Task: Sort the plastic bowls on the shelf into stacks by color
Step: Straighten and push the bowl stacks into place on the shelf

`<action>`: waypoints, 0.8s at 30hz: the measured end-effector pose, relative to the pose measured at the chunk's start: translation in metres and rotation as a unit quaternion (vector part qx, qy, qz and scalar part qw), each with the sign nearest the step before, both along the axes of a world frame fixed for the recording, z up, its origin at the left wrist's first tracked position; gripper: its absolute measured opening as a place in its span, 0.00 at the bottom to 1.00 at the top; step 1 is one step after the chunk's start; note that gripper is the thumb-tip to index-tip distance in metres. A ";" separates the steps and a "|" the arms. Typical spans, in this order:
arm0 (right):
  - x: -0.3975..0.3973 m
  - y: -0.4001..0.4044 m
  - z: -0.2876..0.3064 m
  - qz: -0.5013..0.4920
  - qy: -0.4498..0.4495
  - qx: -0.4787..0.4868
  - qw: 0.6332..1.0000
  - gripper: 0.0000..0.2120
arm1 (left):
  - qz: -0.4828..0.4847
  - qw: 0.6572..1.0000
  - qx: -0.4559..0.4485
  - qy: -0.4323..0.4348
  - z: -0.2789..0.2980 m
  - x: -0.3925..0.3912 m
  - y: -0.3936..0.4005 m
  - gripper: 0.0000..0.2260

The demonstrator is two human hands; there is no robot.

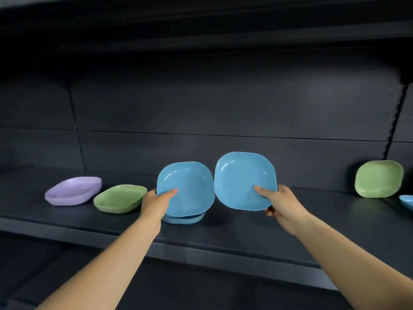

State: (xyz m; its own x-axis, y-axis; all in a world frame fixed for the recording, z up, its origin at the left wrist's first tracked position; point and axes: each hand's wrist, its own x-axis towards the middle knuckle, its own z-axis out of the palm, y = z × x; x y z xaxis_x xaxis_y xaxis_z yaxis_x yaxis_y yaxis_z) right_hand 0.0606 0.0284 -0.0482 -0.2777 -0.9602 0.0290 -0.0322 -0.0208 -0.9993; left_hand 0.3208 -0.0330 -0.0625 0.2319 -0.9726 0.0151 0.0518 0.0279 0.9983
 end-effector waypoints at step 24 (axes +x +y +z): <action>0.061 -0.091 -0.057 -0.063 -0.171 -0.003 0.983 0.10 | -0.070 0.987 0.011 -0.144 -0.049 0.027 -0.068 0.05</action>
